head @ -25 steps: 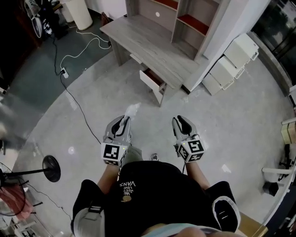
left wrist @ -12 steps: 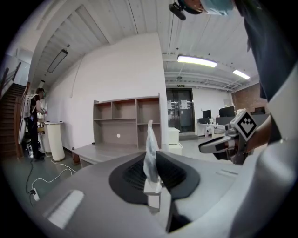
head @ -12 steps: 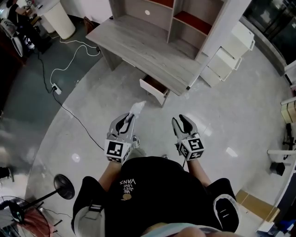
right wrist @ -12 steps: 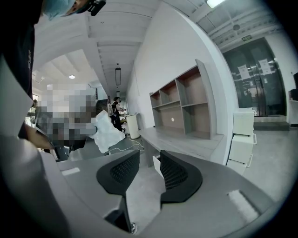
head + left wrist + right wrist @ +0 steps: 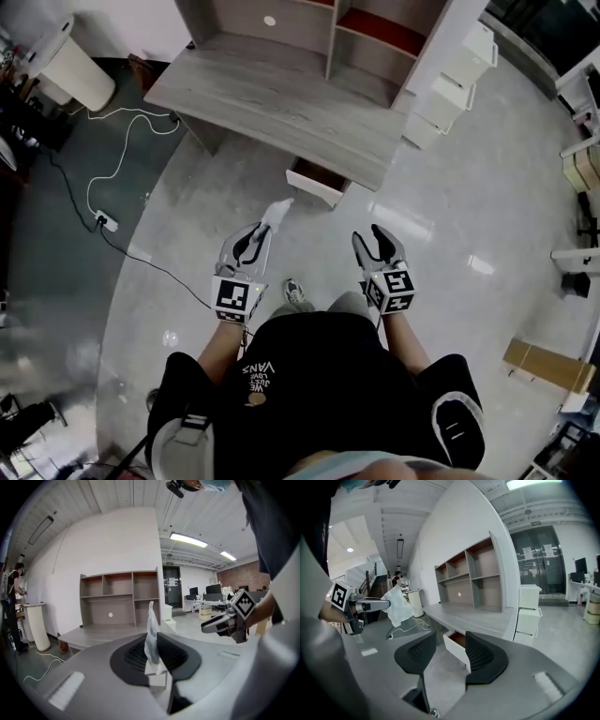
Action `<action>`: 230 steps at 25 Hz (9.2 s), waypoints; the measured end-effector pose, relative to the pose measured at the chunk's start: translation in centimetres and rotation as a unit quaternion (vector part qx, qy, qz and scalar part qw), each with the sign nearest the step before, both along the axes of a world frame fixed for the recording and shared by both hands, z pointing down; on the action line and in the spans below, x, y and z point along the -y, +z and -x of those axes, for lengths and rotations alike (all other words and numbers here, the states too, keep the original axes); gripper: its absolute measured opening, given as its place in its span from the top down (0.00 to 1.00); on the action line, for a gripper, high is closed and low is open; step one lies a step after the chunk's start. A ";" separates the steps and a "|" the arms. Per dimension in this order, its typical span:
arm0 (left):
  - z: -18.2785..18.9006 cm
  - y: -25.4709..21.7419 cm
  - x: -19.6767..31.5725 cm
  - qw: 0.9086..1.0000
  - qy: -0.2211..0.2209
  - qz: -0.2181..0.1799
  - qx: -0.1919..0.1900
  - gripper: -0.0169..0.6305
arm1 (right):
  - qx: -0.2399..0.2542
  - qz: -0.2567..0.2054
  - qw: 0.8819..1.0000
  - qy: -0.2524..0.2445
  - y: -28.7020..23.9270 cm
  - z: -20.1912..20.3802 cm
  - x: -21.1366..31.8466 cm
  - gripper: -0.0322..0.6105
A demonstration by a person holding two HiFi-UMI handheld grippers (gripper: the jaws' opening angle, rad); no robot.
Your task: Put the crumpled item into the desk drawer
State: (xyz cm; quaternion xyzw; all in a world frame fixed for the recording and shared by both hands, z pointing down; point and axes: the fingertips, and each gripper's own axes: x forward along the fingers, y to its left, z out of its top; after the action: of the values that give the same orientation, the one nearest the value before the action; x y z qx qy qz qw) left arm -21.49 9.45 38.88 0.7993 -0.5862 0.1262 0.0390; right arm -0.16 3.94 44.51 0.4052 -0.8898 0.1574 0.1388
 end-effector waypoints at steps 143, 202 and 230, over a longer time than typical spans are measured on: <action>-6.4 23.8 22.6 0.893 0.226 0.172 0.350 0.82 | -0.024 0.167 0.985 -0.024 26.6 5.6 13.4 0.63; -1.8 4.1 9.4 0.997 0.066 0.043 0.019 0.89 | -0.005 -0.010 1.000 -0.017 0.0 5.5 5.7 0.95; 2.7 -0.8 3.9 1.000 -0.005 -0.010 -0.015 0.89 | 0.036 -0.073 0.997 -0.003 -8.2 6.2 4.5 0.95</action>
State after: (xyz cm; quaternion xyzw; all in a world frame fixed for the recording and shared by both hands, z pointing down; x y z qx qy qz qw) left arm -24.14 5.55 38.09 0.7987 -0.5905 0.1085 0.0401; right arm -6.38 -0.60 36.32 0.4060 -0.9044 0.1058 0.0772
